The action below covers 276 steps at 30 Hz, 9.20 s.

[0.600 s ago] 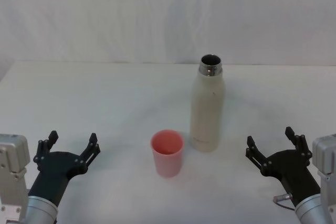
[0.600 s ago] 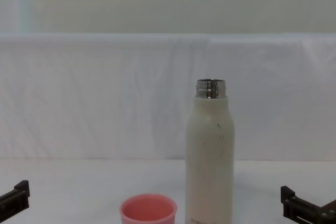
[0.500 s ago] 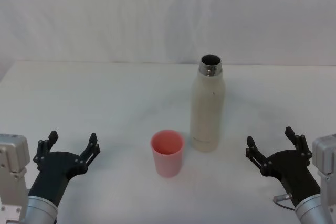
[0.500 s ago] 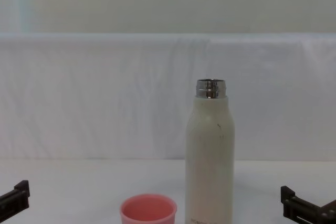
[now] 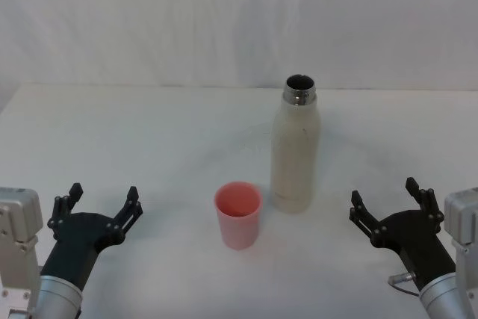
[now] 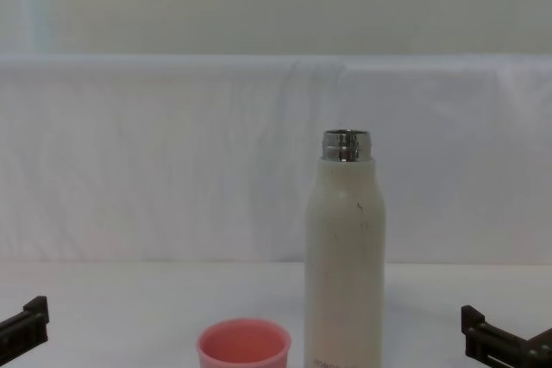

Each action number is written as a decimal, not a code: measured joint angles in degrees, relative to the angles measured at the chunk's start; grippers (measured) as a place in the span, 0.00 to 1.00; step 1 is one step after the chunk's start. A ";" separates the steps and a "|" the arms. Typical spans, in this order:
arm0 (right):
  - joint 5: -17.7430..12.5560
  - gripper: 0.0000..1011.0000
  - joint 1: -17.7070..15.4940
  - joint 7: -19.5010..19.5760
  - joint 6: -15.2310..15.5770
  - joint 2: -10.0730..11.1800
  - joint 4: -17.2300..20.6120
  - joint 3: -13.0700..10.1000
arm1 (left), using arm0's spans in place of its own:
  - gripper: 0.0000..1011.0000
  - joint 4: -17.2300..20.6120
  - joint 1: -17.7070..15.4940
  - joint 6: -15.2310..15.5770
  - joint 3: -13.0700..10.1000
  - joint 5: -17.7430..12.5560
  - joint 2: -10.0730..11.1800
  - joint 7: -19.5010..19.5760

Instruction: Grasp the thermos with one hand and pour water into the cup lid.

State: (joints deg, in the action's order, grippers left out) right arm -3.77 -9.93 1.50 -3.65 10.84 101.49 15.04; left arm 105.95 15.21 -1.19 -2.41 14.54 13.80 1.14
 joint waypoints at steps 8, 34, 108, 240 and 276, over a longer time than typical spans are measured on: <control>0.00 0.99 0.00 0.00 0.00 0.00 0.00 0.00 | 0.99 0.00 0.00 0.00 0.00 0.00 0.00 0.00; -1.06 0.99 -0.03 -4.38 1.06 -0.46 2.50 -1.90 | 0.99 0.00 0.00 0.00 0.00 0.00 0.00 0.00; -7.41 0.99 9.35 -14.93 7.65 0.06 -1.65 1.05 | 0.99 0.00 0.00 0.00 0.00 0.00 0.00 0.00; -6.53 0.94 23.18 -14.66 10.39 -3.44 -14.19 5.76 | 0.99 0.00 0.00 0.00 0.00 0.00 0.00 0.00; 0.44 0.94 20.58 -14.37 7.77 0.74 -7.11 6.23 | 0.99 0.00 0.00 0.00 0.00 0.00 0.00 0.00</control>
State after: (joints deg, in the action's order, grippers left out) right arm -3.33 10.65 -12.87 4.13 11.58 94.39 21.28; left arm 105.95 15.21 -1.19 -2.41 14.54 13.81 1.14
